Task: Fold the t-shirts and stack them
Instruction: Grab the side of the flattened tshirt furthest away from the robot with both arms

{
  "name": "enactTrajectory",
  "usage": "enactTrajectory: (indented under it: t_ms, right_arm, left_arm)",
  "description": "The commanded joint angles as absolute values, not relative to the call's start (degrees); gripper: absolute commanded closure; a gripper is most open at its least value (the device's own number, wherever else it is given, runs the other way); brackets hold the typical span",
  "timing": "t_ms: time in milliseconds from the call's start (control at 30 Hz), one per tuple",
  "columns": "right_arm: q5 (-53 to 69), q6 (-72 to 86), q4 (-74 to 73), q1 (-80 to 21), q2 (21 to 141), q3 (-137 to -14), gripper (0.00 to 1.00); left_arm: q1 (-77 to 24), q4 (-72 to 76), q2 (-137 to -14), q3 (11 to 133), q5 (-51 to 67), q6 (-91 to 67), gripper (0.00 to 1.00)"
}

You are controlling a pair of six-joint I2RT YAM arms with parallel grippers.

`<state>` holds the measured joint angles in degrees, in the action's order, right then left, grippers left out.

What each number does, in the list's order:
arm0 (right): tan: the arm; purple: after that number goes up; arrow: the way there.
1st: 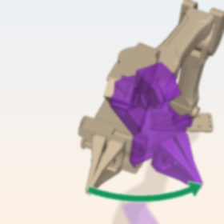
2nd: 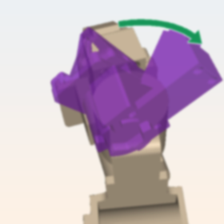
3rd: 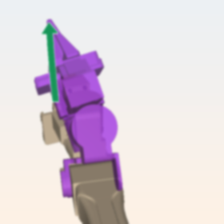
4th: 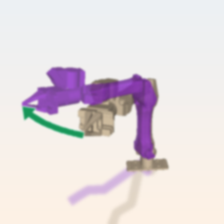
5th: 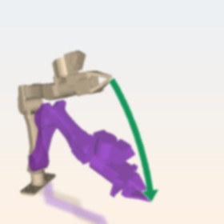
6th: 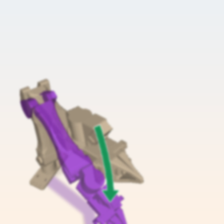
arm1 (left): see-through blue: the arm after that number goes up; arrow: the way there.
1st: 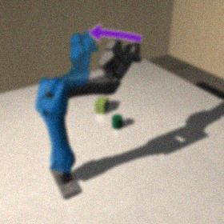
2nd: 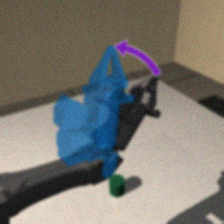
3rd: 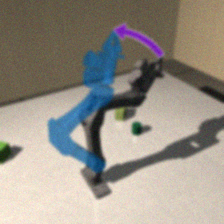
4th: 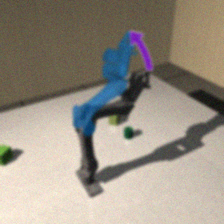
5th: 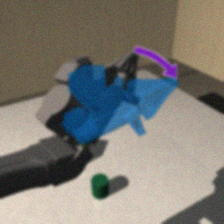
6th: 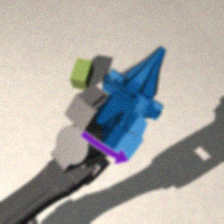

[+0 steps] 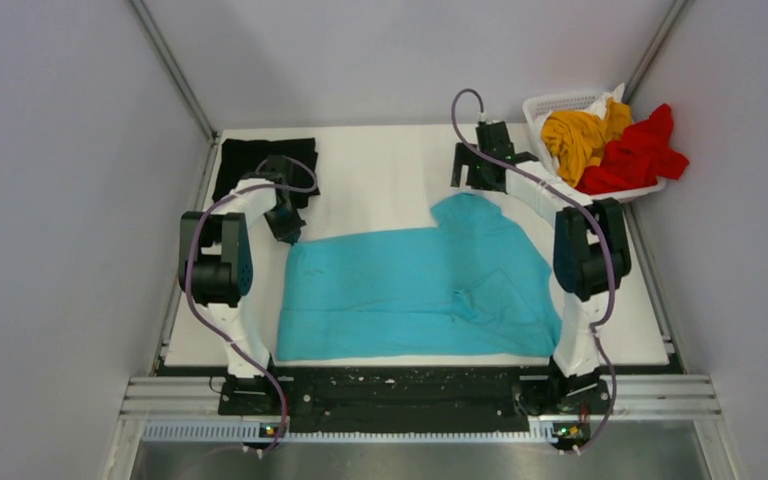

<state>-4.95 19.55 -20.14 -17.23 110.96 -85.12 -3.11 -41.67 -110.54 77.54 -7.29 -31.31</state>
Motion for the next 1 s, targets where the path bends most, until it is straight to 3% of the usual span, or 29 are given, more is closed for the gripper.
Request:
enactTrajectory:
  t_ms: [0, 300, 433, 700, 800, 967]
  right_arm:
    - [-10.36, 16.27, -23.26, -19.8, 118.24, -94.49, 0.12]
    - [-13.89, 14.68, -25.49, -20.22, 126.0, -98.26, 0.19]
    - [-14.13, 15.58, -25.39, -20.27, 124.49, -93.26, 0.23]
    - [-11.27, 18.5, -20.01, -20.65, 120.72, -84.5, 0.38]
    - [-10.24, 18.22, -18.97, -20.73, 120.97, -85.22, 0.56]
    - [-9.98, 16.25, -17.29, -20.96, 119.38, -86.98, 0.97]
  left_arm:
    - [-3.25, -43.16, -110.79, 79.77, -7.55, -30.67, 1.0]
    - [-3.27, -44.19, -111.53, 80.84, -7.63, -30.34, 1.0]
    - [-3.25, -44.07, -111.43, 80.77, -6.62, -30.23, 1.0]
    - [-3.32, -44.12, -111.24, 80.93, -6.78, -30.32, 1.0]
    - [-3.29, -44.25, -111.31, 81.48, -6.85, -30.08, 1.0]
    - [-3.3, -44.42, -110.65, 82.1, -6.52, -30.22, 1.0]
